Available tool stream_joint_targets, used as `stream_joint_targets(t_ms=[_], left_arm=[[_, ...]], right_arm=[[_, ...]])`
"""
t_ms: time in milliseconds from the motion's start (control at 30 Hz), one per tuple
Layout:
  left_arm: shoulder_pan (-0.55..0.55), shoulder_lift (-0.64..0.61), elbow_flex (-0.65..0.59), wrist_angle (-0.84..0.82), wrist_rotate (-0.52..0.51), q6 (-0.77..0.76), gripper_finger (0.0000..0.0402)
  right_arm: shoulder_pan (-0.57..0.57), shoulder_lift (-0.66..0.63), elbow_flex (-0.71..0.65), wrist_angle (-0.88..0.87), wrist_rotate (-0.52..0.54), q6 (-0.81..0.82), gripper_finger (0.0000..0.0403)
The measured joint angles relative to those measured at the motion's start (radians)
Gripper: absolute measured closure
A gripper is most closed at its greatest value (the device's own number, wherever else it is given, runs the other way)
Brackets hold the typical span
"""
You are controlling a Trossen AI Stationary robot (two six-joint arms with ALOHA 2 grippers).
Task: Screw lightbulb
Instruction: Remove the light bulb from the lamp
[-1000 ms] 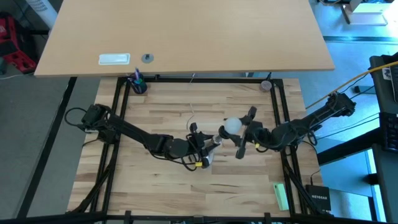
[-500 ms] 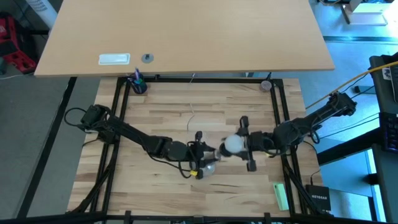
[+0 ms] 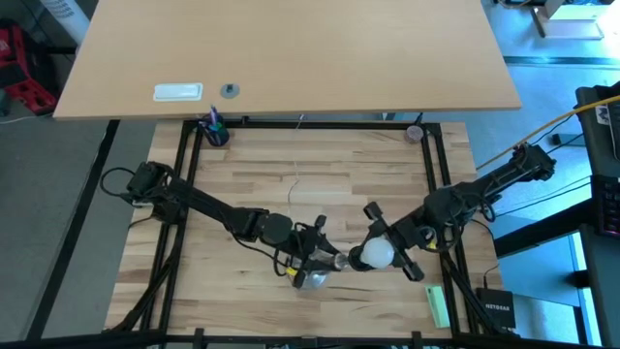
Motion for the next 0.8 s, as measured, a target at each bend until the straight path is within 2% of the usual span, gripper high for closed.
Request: stream_joint_targets(t_ms=[100,367,567,800], left_arm=[[0.000,0.000,0.000,0.000,-0.057,0.015,0.0276],[-0.003,0.000,0.000,-0.006,-0.201,0.026,0.0276],[-0.010,0.000,0.000,-0.006,-0.288,0.026,0.0276],[-0.018,0.000,0.000,-0.001,-0.357,0.034,0.0276]], right_arm=[[0.002,0.000,0.000,0.002,0.057,0.004,0.0230],[0.004,-0.006,0.000,-0.022,0.319,0.005,0.0158],[0.004,-0.021,0.000,-0.087,0.414,0.017,0.0130],[0.040,-0.083,0.001,-0.178,0.513,0.061,0.0123]])
